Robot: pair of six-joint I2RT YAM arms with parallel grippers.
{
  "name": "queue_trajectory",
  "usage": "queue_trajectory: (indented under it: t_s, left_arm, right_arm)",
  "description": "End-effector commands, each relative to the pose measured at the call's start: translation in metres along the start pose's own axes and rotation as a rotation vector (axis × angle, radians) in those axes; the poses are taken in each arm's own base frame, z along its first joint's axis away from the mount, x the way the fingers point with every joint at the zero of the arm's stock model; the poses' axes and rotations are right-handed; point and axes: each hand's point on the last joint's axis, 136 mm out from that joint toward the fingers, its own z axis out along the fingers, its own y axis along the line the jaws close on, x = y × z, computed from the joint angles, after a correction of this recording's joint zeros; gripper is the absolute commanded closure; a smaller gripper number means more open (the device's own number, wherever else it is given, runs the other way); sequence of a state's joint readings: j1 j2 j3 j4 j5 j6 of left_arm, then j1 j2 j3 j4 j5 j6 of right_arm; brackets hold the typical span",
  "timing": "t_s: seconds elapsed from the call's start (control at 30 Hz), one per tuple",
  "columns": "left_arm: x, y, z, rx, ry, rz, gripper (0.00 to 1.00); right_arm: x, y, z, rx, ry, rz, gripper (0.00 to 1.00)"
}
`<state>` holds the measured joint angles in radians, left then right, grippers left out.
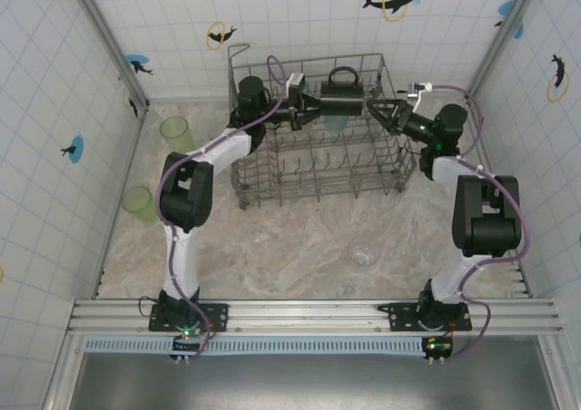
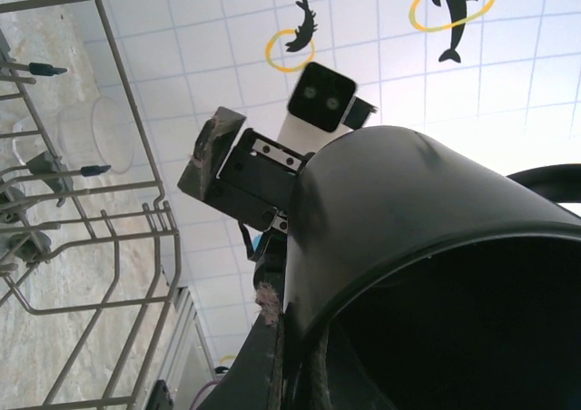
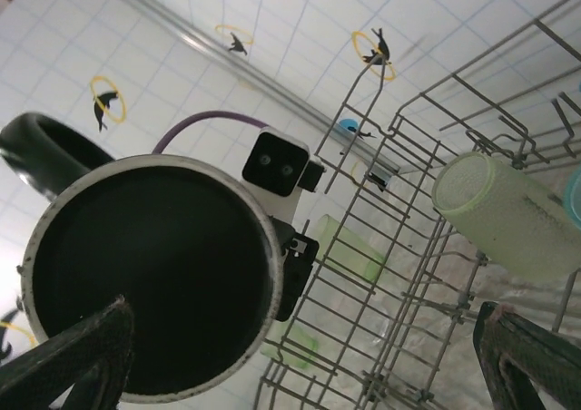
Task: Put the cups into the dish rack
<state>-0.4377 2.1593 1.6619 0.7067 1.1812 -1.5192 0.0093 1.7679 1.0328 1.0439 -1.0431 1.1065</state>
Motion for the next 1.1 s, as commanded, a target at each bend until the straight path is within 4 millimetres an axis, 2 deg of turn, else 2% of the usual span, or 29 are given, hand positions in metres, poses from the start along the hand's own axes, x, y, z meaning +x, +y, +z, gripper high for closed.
queue_trajectory:
  t_s: [0.0, 0.2, 0.23, 0.47, 0.73, 0.83, 0.97, 1.07]
  left_arm:
    - [0.006, -0.047, -0.005, 0.051, 0.002, 0.144, 1.00]
    - [0.007, -0.042, -0.004, 0.038, 0.013, 0.128, 1.00]
    - [-0.001, -0.039, -0.014, 0.029, -0.008, 0.123, 1.00]
    - [-0.015, -0.030, -0.030, 0.014, -0.058, 0.083, 1.00]
    - [-0.013, -0.017, -0.030, 0.005, -0.062, 0.037, 1.00]
    - [-0.013, -0.013, -0.030, 0.003, -0.063, 0.014, 1.00]
    - [-0.016, -0.016, -0.029, 0.009, -0.065, 0.015, 1.00]
    - [-0.018, -0.018, -0.029, 0.013, -0.065, 0.014, 1.00]
  right_arm:
    - [-0.005, 0.038, 0.008, -0.082, 0.040, -0.254, 0.00]
    - [0.003, 0.057, 0.016, -0.165, 0.102, -0.332, 0.00]
    - [0.004, 0.058, 0.016, -0.174, 0.117, -0.329, 0.00]
    - [0.002, 0.057, 0.005, -0.162, 0.092, -0.317, 0.00]
    - [0.004, 0.053, 0.018, -0.180, 0.129, -0.324, 0.00]
    - [0.007, 0.059, 0.025, -0.209, 0.156, -0.342, 0.00]
    - [0.004, 0.062, 0.031, -0.213, 0.158, -0.357, 0.00]
    - [0.001, 0.054, 0.036, -0.191, 0.167, -0.348, 0.00]
